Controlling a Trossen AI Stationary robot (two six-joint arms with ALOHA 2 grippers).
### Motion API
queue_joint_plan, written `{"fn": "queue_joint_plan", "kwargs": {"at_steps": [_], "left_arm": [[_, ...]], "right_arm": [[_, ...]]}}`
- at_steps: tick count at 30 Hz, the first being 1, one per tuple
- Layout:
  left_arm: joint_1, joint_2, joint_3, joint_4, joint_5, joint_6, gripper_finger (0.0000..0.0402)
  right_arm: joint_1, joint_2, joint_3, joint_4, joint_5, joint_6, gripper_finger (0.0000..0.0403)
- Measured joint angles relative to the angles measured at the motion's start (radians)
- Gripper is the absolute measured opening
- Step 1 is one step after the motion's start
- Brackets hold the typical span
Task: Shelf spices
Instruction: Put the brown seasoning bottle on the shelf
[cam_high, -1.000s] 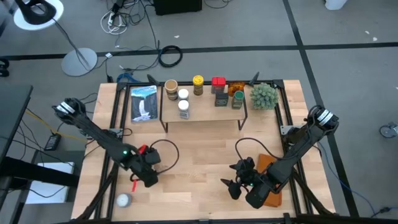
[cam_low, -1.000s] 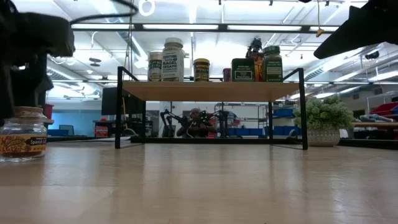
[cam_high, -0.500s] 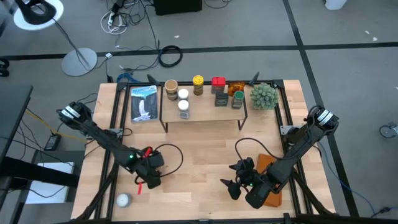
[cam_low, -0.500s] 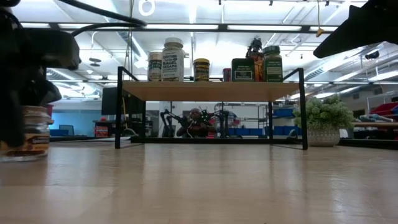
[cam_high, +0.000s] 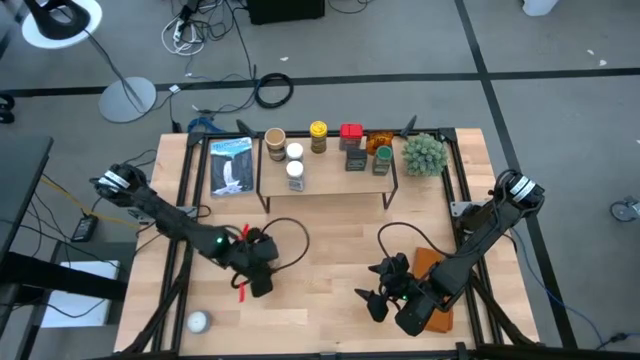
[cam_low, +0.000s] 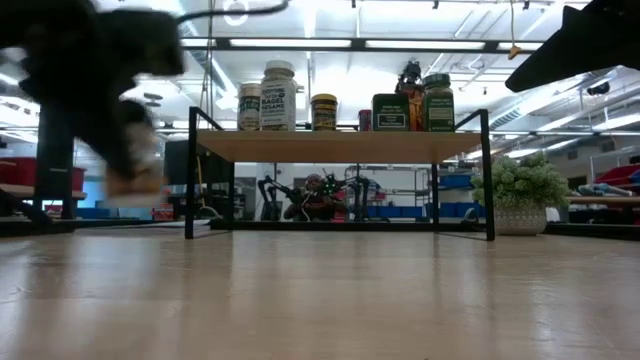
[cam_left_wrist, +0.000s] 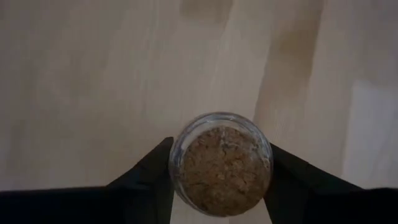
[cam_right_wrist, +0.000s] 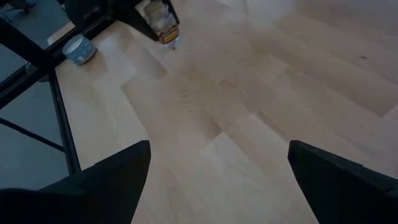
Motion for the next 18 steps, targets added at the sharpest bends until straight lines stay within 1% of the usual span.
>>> {"fn": "queue_joint_plan", "kwargs": {"at_steps": [5, 11, 14, 18], "left_arm": [[0.102, 0.000, 0.112, -0.011, 0.015, 0.160, 0.0188], [0.248, 0.000, 0.321, -0.182, 0.055, 0.354, 0.0190], [0.327, 0.001, 0.432, -0.241, 0.080, 0.437, 0.0191], [0.428, 0.041, 0.595, -0.333, 0.110, 0.532, 0.0191]], "right_arm": [[0.000, 0.000, 0.000, 0.000, 0.000, -0.016, 0.0380], [0.000, 0.000, 0.000, 0.000, -0.001, -0.038, 0.0380], [0.000, 0.000, 0.000, 0.000, -0.005, -0.059, 0.0380], [0.000, 0.000, 0.000, 0.000, -0.006, -0.077, 0.0380]]}}
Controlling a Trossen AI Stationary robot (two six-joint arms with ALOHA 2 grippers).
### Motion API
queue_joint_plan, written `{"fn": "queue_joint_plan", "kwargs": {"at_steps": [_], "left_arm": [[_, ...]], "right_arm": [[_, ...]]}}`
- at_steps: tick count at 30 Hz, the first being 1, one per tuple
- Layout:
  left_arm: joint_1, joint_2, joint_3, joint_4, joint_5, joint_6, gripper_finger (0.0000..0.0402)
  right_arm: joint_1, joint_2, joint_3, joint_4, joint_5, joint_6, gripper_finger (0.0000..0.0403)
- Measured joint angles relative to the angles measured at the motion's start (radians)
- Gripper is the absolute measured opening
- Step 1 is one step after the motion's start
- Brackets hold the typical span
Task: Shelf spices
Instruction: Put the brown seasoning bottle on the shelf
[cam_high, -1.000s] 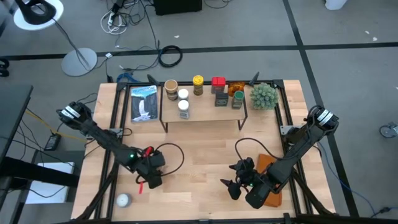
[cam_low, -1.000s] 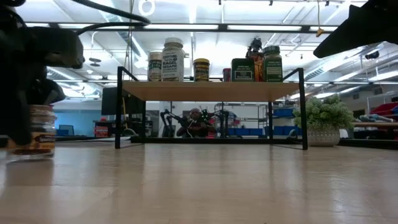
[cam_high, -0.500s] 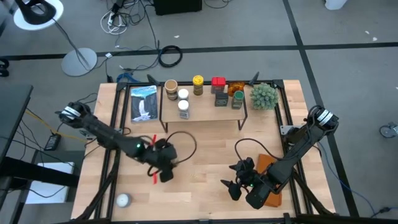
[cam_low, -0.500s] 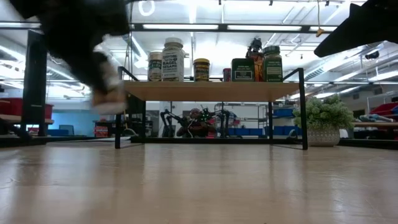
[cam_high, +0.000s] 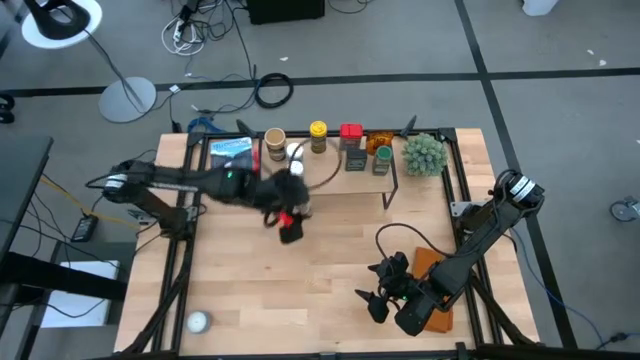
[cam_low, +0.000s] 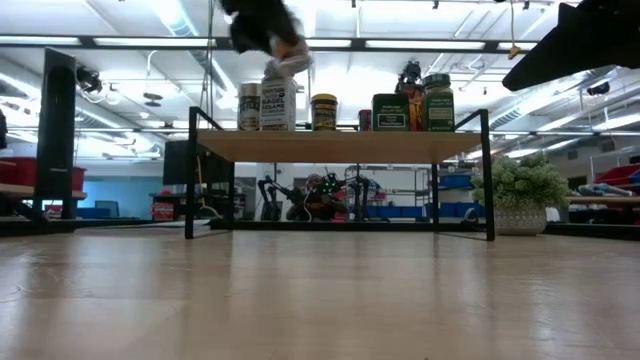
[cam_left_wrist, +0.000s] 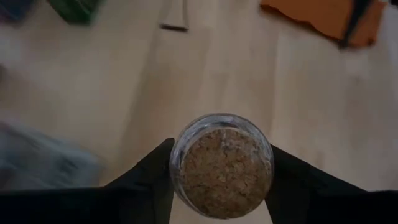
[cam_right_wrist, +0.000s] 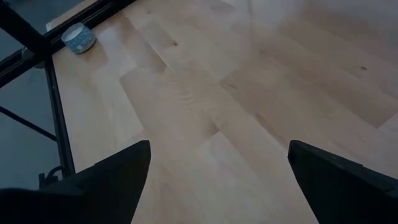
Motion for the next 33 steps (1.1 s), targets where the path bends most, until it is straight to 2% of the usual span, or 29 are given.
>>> {"fn": "queue_joint_plan", "kwargs": {"at_steps": [9, 14, 21, 29, 33], "left_arm": [[0.154, 0.253, 0.417, -0.245, 0.047, 0.213, 0.0192], [0.216, 0.400, 0.586, -0.371, 0.059, 0.270, 0.0192], [0.301, 0.518, 0.624, -0.385, 0.092, 0.339, 0.0193], [0.354, 0.537, 0.624, -0.366, 0.110, 0.343, 0.0195], [0.369, 0.537, 0.624, -0.363, 0.110, 0.343, 0.0209]], "right_arm": [[0.000, 0.000, 0.000, 0.001, -0.001, -0.023, 0.0380], [0.000, 0.000, 0.000, 0.001, -0.002, -0.026, 0.0380], [0.003, 0.000, 0.000, 0.000, -0.003, -0.028, 0.0380], [0.008, 0.000, 0.000, 0.000, -0.003, -0.028, 0.0380], [0.008, 0.000, 0.000, 0.000, -0.003, -0.034, 0.0380]]}}
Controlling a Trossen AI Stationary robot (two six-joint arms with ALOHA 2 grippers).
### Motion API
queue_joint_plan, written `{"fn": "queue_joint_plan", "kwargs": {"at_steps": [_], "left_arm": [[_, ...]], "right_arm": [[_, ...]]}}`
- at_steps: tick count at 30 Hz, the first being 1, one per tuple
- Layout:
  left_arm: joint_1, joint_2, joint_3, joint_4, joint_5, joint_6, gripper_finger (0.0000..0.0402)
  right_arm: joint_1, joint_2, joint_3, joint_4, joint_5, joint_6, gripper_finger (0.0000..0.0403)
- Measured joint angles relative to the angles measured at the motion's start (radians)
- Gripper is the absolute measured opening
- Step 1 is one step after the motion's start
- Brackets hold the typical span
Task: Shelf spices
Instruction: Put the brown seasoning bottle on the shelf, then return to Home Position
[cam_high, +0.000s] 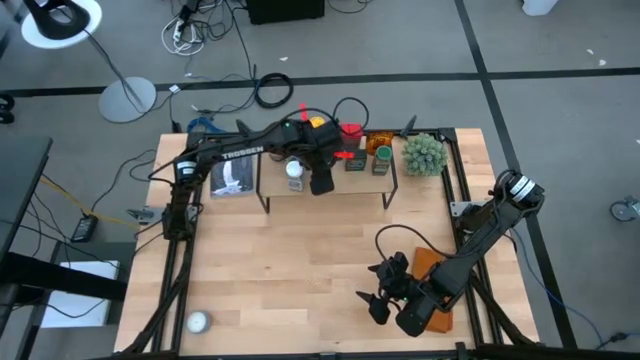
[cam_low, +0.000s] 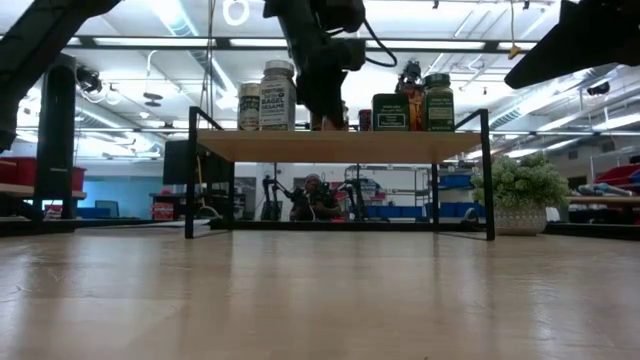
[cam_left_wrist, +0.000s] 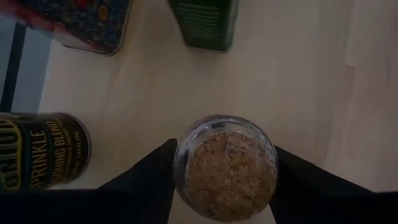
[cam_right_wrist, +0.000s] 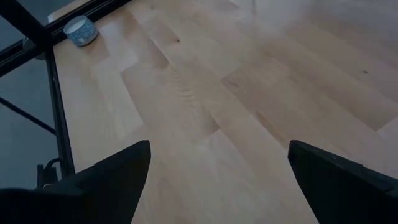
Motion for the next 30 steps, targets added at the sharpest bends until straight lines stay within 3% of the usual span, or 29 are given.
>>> {"fn": "queue_joint_plan", "kwargs": {"at_steps": [14, 25, 30], "left_arm": [[-0.003, -0.041, 0.000, -0.030, 0.007, 0.023, 0.0288], [-0.059, -0.241, 0.000, -0.020, -0.008, -0.004, 0.0288], [-0.152, -0.376, -0.049, 0.028, -0.090, -0.023, 0.0288]], "right_arm": [[0.000, 0.000, 0.000, 0.000, 0.000, -0.037, 0.0380], [-0.001, 0.000, 0.000, 0.000, -0.053, -0.155, 0.0380], [-0.004, 0.000, 0.000, 0.001, -0.043, -0.177, 0.0380]]}}
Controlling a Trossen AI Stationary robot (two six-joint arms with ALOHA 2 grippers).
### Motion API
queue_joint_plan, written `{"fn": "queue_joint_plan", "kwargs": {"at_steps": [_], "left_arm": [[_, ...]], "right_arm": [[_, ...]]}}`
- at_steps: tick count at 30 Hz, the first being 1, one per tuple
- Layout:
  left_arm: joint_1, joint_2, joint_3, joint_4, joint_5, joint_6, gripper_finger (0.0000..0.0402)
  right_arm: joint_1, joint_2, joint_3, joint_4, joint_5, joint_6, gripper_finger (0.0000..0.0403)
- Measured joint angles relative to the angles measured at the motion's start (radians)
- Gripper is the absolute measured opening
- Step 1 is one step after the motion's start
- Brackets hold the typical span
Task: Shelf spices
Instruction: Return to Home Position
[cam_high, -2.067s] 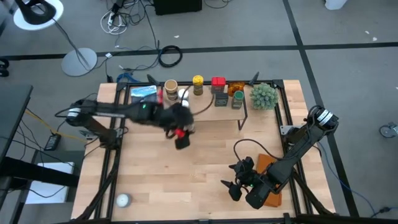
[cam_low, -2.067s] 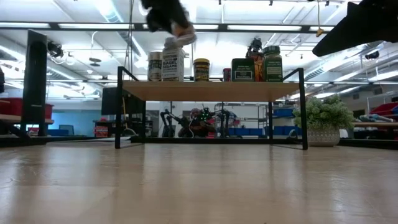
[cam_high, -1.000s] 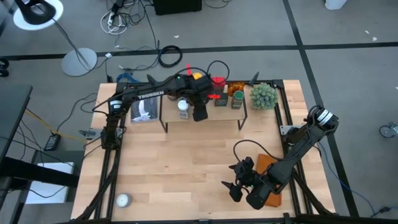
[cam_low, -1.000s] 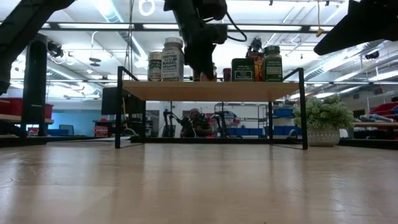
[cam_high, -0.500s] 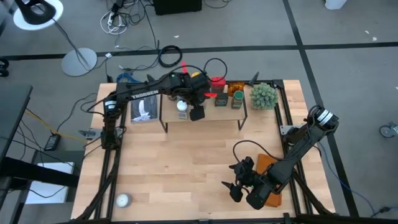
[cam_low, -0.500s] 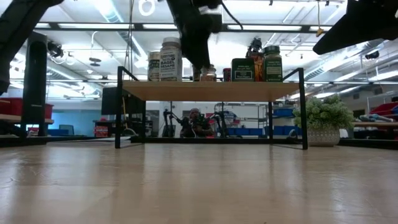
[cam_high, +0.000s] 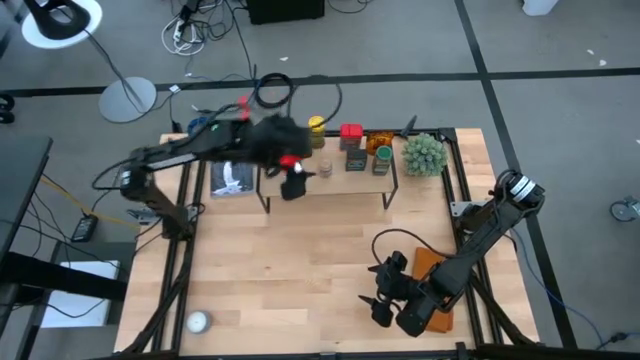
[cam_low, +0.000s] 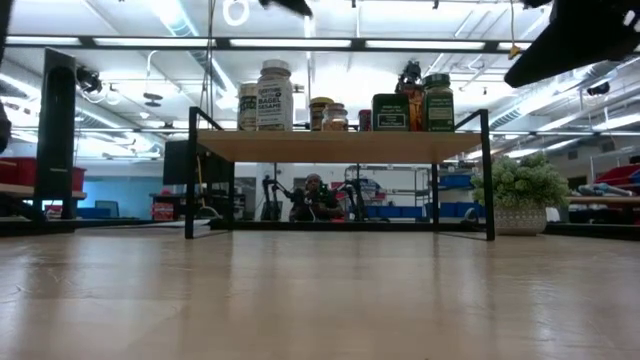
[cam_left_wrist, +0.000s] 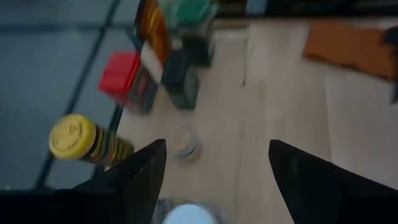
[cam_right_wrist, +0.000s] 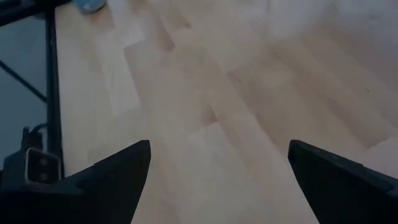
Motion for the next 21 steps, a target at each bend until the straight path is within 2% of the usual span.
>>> {"fn": "queue_joint_plan", "kwargs": {"at_steps": [3, 5, 11, 17, 21], "left_arm": [[-0.104, -0.108, -0.124, 0.123, -0.084, 0.000, 0.0288], [-0.174, -0.192, -0.249, 0.238, -0.101, 0.001, 0.0288], [-0.355, -0.456, -0.695, 0.597, -0.118, 0.000, 0.0288], [-0.472, -0.668, -1.111, 0.991, -0.210, -0.067, 0.0288], [-0.503, -0.775, -1.345, 1.170, -0.247, -0.149, 0.0288]], "right_arm": [[-0.020, 0.000, 0.000, 0.001, 0.024, -0.014, 0.0380], [-0.045, 0.000, 0.000, 0.001, 0.008, -0.078, 0.0380], [-0.208, -0.006, 0.000, 0.071, -0.194, -0.331, 0.0380], [-0.365, -0.054, -0.010, 0.154, -0.236, -0.627, 0.0380], [-0.469, -0.145, -0.125, 0.359, -0.414, -0.773, 0.0380]]}}
